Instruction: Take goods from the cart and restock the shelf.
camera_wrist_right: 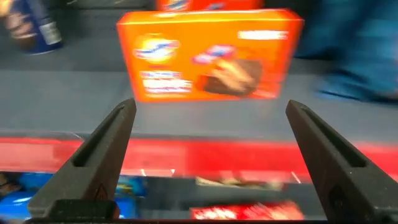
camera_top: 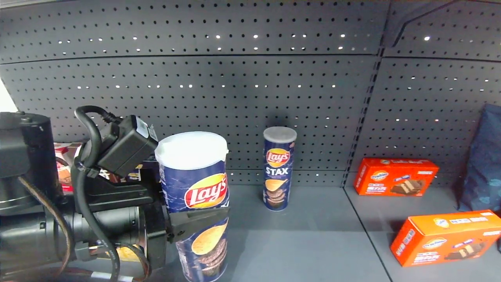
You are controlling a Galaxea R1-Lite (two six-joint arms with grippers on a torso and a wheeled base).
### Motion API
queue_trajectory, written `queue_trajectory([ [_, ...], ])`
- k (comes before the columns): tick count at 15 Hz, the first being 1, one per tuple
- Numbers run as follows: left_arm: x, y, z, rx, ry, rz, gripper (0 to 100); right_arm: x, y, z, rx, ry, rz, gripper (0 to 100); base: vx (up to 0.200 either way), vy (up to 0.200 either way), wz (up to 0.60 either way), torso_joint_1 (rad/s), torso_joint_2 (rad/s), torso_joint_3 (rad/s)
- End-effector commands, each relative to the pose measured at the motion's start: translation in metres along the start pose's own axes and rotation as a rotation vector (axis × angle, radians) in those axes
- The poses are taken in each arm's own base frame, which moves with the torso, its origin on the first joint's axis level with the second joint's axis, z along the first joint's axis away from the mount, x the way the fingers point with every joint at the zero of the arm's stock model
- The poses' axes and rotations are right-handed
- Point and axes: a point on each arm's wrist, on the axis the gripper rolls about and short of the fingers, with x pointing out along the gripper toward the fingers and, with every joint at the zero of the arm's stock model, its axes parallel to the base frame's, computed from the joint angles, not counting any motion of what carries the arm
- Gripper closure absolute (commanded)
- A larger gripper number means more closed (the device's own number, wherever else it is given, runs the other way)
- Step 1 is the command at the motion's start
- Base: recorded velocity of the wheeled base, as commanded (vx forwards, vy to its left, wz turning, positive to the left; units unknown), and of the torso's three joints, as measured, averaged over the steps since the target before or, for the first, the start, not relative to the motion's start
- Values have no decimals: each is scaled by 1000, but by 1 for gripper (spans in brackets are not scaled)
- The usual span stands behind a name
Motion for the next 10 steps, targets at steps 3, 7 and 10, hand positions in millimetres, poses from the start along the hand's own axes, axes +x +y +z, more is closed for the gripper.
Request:
queue_trajectory([
  [3,-2,-1,-2,-2,3,1,100,0,0,0,-2,1,1,0,0,0,0,0,0,0],
  [7,-8,-5,-13,-11,24,0,100,-1,-1,5,2,-22,-45,0,0,0,0,0,0,0],
  [10,-9,-7,-10,1,3,-8,100,21,0,159,75,-62,71,0,0,0,0,0,0,0],
])
